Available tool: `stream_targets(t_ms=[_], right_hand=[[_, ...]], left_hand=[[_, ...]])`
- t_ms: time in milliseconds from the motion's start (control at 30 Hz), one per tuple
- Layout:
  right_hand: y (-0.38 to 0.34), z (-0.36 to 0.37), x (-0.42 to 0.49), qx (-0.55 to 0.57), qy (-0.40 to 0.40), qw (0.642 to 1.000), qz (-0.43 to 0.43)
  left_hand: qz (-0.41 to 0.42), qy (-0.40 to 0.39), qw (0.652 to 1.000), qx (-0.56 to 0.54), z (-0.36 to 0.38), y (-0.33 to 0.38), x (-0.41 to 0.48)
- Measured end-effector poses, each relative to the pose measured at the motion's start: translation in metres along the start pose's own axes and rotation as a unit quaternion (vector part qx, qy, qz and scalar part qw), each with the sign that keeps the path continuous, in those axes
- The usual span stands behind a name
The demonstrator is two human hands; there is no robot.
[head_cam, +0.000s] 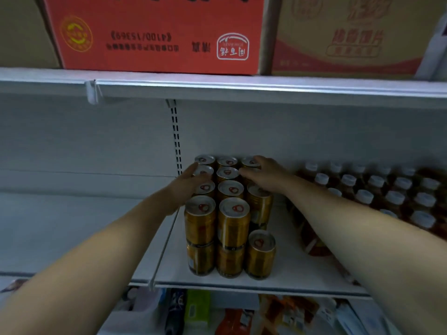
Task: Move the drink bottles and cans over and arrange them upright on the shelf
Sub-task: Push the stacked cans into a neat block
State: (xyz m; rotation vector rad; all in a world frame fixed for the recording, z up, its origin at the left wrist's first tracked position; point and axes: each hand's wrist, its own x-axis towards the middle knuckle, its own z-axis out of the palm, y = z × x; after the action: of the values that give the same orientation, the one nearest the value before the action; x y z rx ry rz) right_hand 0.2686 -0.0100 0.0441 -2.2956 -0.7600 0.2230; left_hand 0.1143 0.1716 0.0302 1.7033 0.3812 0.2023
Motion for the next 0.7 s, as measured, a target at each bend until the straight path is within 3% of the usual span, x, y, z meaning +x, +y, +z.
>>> stream_targets(t_ms=[133, 267, 467, 600, 700], right_hand=[[0.006, 0.012, 0.026, -0.002, -0.061, 0.998, 0.03], [0.012, 0.025, 0.031, -0.051, -0.043, 0.997, 0.029], [0.01, 0.022, 0.026, -0.028, -0.043, 0.998, 0.025], [0.007, 0.017, 0.012, -0.048, 0.071, 0.996, -0.037], [0.006, 0.016, -0.013, -0.006, 0.145, 0.986, -0.084]], left_hand=[[0.016, -0.001, 1.0, -0.012, 0.006, -0.008, 0.014], [0.012, 0.0, 1.0, -0.009, 0.005, -0.015, 0.021], [0.015, 0.012, 1.0, -0.01, 0.006, -0.009, 0.019], [0.011, 0.054, 0.998, -0.02, 0.005, -0.009, 0.005], [0.054, 0.071, 0.993, -0.076, 0.001, -0.03, -0.022]])
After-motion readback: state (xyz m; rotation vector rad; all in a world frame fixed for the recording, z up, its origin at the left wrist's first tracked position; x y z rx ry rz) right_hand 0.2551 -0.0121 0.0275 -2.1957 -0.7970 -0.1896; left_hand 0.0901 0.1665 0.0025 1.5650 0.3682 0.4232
